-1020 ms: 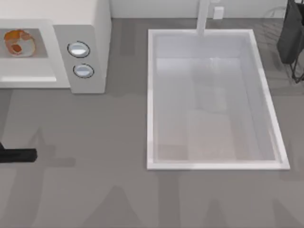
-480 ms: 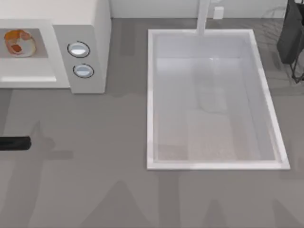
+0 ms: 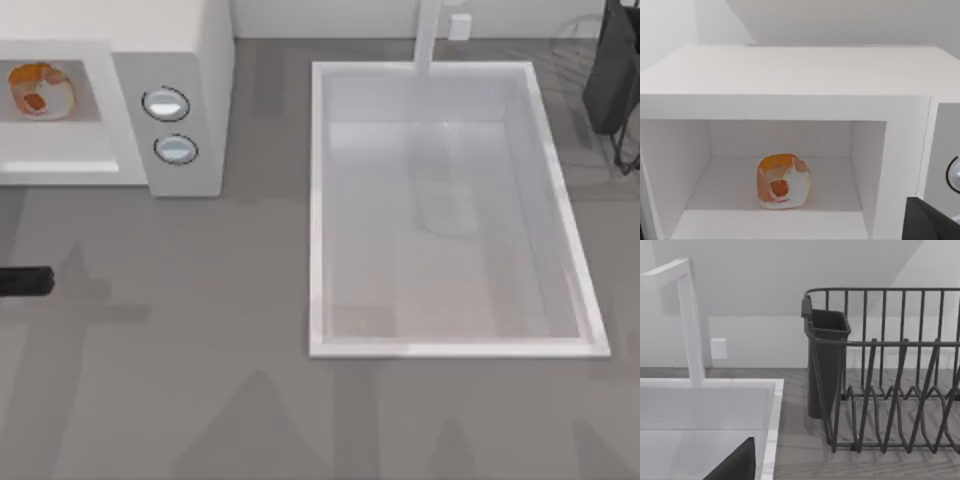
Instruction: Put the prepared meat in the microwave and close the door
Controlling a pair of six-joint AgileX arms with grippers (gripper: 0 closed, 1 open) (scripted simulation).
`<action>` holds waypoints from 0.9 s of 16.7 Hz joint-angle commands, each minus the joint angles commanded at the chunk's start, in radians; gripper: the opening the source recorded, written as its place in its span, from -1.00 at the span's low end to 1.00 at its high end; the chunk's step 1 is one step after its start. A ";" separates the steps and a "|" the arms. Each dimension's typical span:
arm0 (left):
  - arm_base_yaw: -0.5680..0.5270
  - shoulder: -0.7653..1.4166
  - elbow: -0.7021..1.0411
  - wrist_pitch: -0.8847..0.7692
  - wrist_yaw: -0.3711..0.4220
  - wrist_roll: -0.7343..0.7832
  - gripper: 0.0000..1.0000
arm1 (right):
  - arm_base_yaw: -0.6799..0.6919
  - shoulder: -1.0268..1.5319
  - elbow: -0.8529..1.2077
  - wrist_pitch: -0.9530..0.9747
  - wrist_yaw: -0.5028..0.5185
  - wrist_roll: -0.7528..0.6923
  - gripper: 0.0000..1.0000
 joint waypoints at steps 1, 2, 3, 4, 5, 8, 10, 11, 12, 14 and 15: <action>0.011 0.011 0.011 -0.010 0.011 0.011 -1.00 | 0.000 0.000 0.000 0.000 0.000 0.000 1.00; 0.032 0.032 0.033 -0.030 0.032 0.032 -1.00 | 0.000 0.000 0.000 0.000 0.000 0.000 1.00; 0.063 0.064 0.065 -0.058 0.063 0.063 -1.00 | 0.000 0.000 0.000 0.000 0.000 0.000 1.00; 0.105 0.106 0.107 -0.095 0.104 0.104 -1.00 | 0.000 0.000 0.000 0.000 0.000 0.000 1.00; 0.158 0.156 0.160 -0.140 0.152 0.155 -1.00 | 0.000 0.000 0.000 0.000 0.000 0.000 1.00; 0.364 0.358 0.368 -0.321 0.324 0.335 -1.00 | 0.000 0.000 0.000 0.000 0.000 0.000 1.00; 0.532 0.519 0.533 -0.471 0.435 0.457 -1.00 | 0.000 0.000 0.000 0.000 0.000 0.000 1.00; 0.618 0.603 0.617 -0.551 0.486 0.516 -1.00 | 0.000 0.000 0.000 0.000 0.000 0.000 1.00; 0.704 0.688 0.703 -0.633 0.534 0.572 -1.00 | 0.000 0.000 0.000 0.000 0.000 0.000 1.00; 0.861 0.847 0.864 -0.794 0.615 0.675 -1.00 | 0.000 0.000 0.000 0.000 0.000 0.000 1.00; 0.928 0.915 0.936 -0.871 0.649 0.720 -1.00 | 0.000 0.000 0.000 0.000 0.000 0.000 1.00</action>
